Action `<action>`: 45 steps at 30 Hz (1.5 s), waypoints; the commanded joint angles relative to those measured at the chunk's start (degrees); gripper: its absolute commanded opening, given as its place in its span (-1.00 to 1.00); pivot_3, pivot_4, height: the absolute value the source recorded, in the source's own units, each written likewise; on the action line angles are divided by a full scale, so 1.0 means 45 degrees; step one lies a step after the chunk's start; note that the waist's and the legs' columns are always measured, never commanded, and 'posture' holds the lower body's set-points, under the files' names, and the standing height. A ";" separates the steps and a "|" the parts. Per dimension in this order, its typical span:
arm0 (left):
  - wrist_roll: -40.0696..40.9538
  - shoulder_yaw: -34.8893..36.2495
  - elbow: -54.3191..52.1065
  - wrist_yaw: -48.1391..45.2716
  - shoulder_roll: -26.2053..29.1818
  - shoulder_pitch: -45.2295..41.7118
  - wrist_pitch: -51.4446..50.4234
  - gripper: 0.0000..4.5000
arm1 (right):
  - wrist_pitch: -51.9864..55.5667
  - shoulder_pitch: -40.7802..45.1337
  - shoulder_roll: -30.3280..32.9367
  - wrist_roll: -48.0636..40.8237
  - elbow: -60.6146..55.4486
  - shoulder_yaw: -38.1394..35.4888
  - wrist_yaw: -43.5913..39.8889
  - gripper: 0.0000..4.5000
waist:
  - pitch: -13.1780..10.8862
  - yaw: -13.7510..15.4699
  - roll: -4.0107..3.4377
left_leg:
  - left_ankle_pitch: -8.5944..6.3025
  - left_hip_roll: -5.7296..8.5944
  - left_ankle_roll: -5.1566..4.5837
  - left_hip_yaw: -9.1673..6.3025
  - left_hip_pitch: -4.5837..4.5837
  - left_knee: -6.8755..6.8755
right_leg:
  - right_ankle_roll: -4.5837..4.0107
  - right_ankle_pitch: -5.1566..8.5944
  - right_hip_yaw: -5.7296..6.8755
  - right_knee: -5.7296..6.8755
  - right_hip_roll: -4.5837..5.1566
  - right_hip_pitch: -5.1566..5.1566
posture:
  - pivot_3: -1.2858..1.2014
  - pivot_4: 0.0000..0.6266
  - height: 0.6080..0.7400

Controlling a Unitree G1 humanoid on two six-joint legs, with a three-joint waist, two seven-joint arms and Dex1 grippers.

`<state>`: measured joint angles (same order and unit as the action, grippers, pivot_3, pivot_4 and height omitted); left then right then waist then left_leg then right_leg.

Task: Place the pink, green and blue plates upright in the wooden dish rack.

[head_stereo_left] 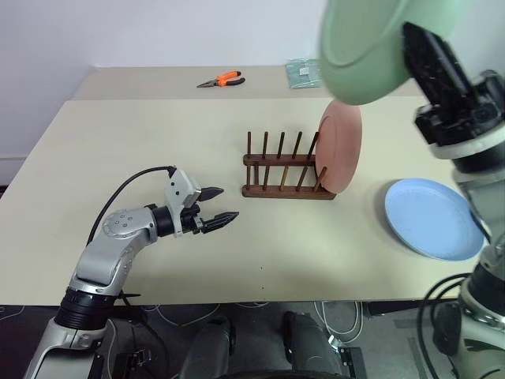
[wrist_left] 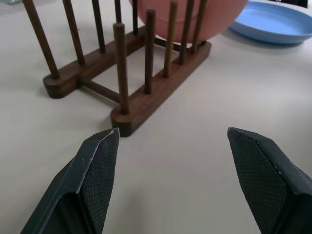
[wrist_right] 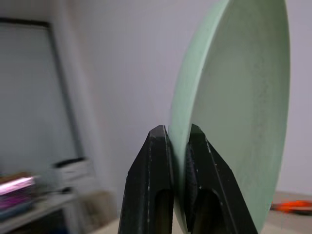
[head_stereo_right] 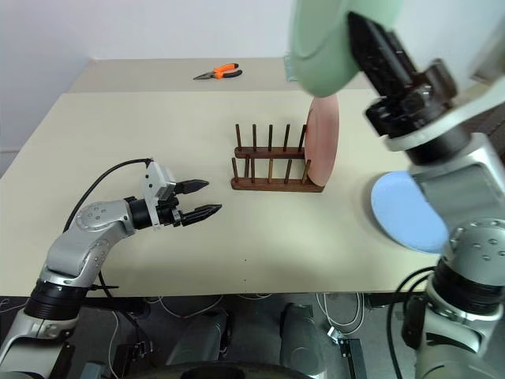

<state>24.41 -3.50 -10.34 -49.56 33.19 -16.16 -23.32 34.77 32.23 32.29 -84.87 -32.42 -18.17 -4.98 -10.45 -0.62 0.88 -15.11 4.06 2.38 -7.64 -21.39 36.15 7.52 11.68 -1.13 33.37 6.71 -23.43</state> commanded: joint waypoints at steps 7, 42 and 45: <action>0.0466 0.0257 -0.1745 0.0391 -0.0236 0.0548 -0.0577 0.62 | 0.0647 -0.0082 -0.0762 0.2750 0.1737 0.2298 0.0638 -0.99 | 0.0000 0.0010 0.0001 | 0.0000 0.0009 0.0000 0.0003 -0.0007 0.0001 | 0.0001 -0.0001 -0.0001 0.0003 -0.0001 -0.0007 | 0.03 -0.52 1.00; 0.0358 -0.1534 -0.1065 -0.1662 -0.0862 -0.0760 -0.0249 0.62 | 0.1672 -1.0406 0.4681 1.0237 -0.0958 -0.2284 -0.4335 0.98 | 0.0028 0.0251 0.0025 | -0.0012 0.0003 -0.0020 0.0060 -0.0003 0.0011 | 0.0043 0.0029 -0.0002 -0.0017 0.0005 0.0009 | 0.03 -0.52 1.00; 0.0534 -0.1892 -0.1485 -0.2083 -0.0973 -0.0867 -0.0200 0.62 | 0.1355 -1.0983 0.4553 1.2397 -0.0384 -0.0653 -0.3524 0.98 | 0.0030 0.0204 0.0014 | -0.0012 -0.0001 -0.0018 0.0081 0.0000 0.0016 | 0.0042 0.0029 -0.0016 -0.0015 0.0010 0.0006 | 0.03 -0.52 1.00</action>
<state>26.11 -11.66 -14.64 -57.79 29.00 -19.19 -25.43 42.85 -17.64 52.81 -33.81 -34.33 -21.96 -22.77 -10.31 0.30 0.95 -15.16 4.06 2.30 -7.27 -21.38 36.23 7.71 11.81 -1.21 33.29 6.76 -23.40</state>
